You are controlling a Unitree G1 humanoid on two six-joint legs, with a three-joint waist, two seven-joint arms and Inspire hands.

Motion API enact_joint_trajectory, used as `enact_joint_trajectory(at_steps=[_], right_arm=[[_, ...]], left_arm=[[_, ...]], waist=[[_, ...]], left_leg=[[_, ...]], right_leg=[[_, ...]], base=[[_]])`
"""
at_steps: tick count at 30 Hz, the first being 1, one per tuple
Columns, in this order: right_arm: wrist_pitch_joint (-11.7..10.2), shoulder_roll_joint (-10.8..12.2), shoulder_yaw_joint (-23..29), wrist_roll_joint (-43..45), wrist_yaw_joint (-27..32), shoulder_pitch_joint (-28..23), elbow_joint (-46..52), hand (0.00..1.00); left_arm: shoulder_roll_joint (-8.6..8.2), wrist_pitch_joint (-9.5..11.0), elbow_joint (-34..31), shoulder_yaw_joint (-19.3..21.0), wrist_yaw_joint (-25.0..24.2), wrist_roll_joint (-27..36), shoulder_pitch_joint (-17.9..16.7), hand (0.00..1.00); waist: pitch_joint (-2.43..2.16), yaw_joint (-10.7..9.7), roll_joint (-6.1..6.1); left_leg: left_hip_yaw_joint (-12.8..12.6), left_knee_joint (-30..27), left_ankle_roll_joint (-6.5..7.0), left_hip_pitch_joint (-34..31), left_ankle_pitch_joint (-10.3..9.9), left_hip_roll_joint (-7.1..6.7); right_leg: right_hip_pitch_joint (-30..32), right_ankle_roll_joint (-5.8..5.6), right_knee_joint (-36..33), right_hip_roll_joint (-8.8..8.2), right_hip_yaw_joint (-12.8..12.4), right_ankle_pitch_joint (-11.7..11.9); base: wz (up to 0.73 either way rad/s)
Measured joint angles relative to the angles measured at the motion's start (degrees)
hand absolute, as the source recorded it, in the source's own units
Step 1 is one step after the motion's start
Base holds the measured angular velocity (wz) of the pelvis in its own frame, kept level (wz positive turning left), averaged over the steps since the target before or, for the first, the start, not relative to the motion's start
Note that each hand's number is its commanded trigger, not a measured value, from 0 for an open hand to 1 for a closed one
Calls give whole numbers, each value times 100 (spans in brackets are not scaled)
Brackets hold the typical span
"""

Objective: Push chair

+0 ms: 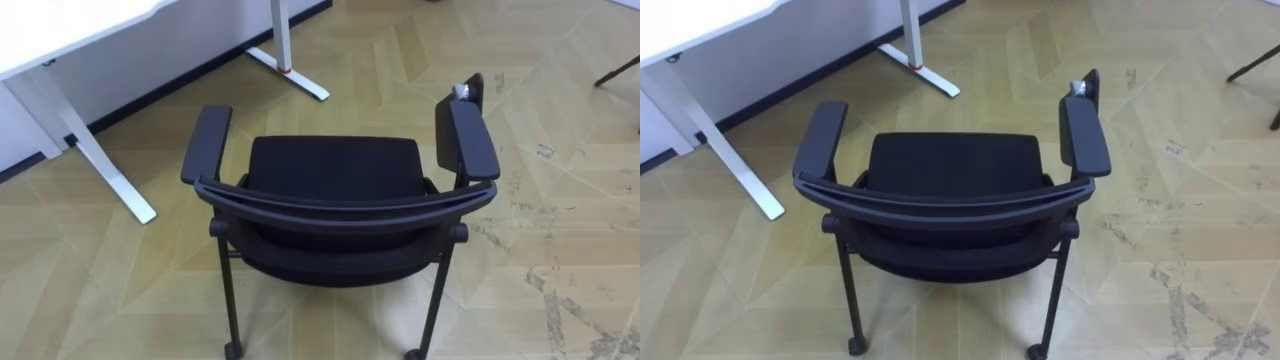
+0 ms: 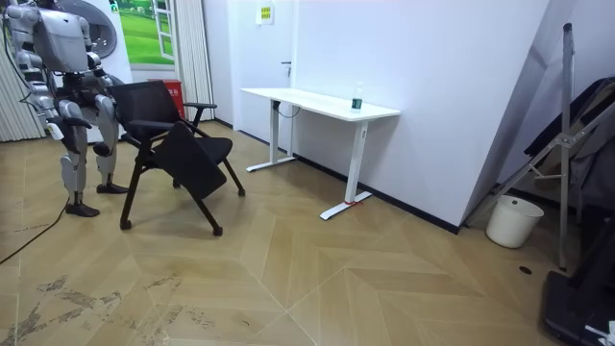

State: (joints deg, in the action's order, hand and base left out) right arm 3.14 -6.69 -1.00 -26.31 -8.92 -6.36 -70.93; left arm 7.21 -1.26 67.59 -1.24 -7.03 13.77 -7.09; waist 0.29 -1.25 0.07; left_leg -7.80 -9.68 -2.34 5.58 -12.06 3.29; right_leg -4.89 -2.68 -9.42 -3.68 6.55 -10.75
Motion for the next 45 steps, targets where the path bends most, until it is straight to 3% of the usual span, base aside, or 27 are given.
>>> enact_joint_trajectory(at_steps=[9,16,25,30,35,37,40,42,45], right_arm=[[19,7,124,201,187,22,-25,0],[67,1,477,208,537,5,-8,0],[65,2,505,217,769,15,-20,0],[62,2,492,213,925,-4,6,0],[46,-58,631,314,957,-38,60,0],[7,-87,743,335,1001,-36,89,0],[7,-120,869,338,1014,-50,87,0],[18,-173,924,364,1025,-98,176,0],[12,-324,992,434,1022,-167,211,0]], left_arm=[[0,-25,-6,52,-27,-33,-20,0],[-34,-77,-21,101,25,-33,-26,0],[-64,-75,-19,107,232,-33,-24,0],[-88,-70,-172,138,596,-73,-83,0],[-70,-66,-445,803,1094,-325,-204,0],[32,-64,-578,992,1507,-389,-230,0],[179,-69,-727,1287,1967,-1036,-202,0],[269,-79,-924,1450,2210,-1383,-206,0],[393,-79,-1426,1672,2592,-1772,-210,0]], waist=[[-26,-47,7],[-4,-57,12],[-1,-84,5],[-39,-78,1],[-34,2,-8],[26,-10,20],[35,-7,63],[28,0,109],[-22,-26,209]], left_leg=[[0,3,0,29,0,-2],[-5,12,0,76,0,-2],[-4,14,0,73,0,-2],[-14,-4,0,20,0,-1],[-16,-1,0,129,0,0],[-13,23,0,193,0,1],[-8,45,-1,209,-16,3],[-6,38,1,189,-17,3],[-7,27,2,195,-15,1]], right_leg=[[-97,0,68,0,48,1],[-124,0,64,1,59,0],[-110,-2,56,0,59,-1],[-54,-1,42,-3,62,-1],[-134,1,10,-3,59,0],[-194,-1,-12,-6,109,-1],[-201,-3,-16,-6,127,-2],[-206,-2,-29,-6,114,-1],[-209,-1,-40,-4,89,-1]], base=[[2],[1],[0],[-1],[-4],[6],[2],[0],[0]])
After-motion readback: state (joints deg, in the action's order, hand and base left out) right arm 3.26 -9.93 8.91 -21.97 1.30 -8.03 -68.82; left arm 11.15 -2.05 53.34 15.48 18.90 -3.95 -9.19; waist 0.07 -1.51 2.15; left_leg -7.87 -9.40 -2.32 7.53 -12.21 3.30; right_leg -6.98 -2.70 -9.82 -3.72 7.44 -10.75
